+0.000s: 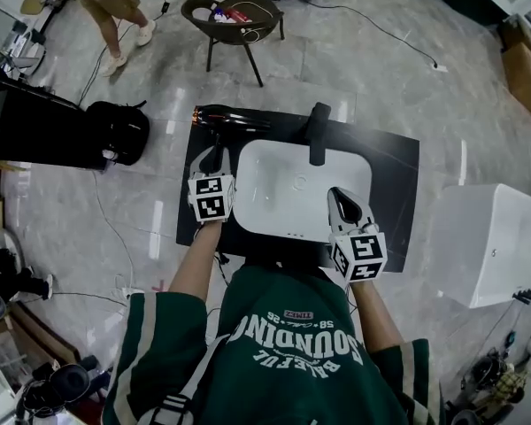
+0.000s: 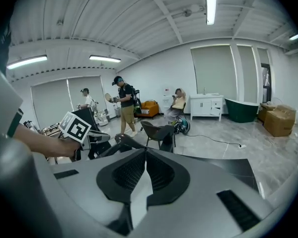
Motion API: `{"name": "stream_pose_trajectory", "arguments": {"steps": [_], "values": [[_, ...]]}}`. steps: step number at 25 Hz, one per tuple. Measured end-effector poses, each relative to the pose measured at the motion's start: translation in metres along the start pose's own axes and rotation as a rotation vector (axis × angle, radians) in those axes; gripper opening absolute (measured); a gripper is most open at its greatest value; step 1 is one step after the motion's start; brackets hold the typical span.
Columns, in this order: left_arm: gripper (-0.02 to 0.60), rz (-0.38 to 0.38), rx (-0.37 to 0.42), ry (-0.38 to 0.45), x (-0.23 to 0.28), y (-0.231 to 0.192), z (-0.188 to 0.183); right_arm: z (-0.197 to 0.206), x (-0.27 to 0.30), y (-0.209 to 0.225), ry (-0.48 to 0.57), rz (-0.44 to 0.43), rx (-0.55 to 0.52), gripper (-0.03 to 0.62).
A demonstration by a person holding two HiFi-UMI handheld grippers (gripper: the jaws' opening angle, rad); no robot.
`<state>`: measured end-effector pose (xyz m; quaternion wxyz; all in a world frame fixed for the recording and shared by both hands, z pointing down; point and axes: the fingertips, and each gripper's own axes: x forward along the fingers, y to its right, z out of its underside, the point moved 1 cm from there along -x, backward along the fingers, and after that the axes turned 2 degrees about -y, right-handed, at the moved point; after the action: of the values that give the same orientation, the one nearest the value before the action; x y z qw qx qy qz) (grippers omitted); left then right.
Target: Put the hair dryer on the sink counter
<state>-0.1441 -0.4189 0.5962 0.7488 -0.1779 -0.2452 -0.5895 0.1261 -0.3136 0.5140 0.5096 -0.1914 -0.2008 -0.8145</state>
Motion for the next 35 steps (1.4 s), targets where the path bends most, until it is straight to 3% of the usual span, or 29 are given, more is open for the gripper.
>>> {"name": "stream_pose_trajectory", "arguments": {"steps": [3, 10, 17, 35], "values": [[0.011, 0.046, 0.003, 0.02, -0.02, 0.027, -0.013, -0.005, -0.005, 0.003, 0.014, -0.011, -0.001, 0.044], [0.011, 0.156, 0.047, 0.098, -0.052, 0.079, -0.036, -0.013, -0.011, 0.008, 0.058, 0.004, 0.002, 0.044], [0.011, 0.26, 0.05, 0.112, -0.068, 0.114, -0.04, -0.02, -0.015, 0.011, 0.09, 0.037, 0.01, 0.043], [0.011, 0.341, 0.085, 0.114, -0.073, 0.139, -0.045, -0.02, -0.023, 0.015, 0.087, 0.062, -0.004, 0.043]]}}
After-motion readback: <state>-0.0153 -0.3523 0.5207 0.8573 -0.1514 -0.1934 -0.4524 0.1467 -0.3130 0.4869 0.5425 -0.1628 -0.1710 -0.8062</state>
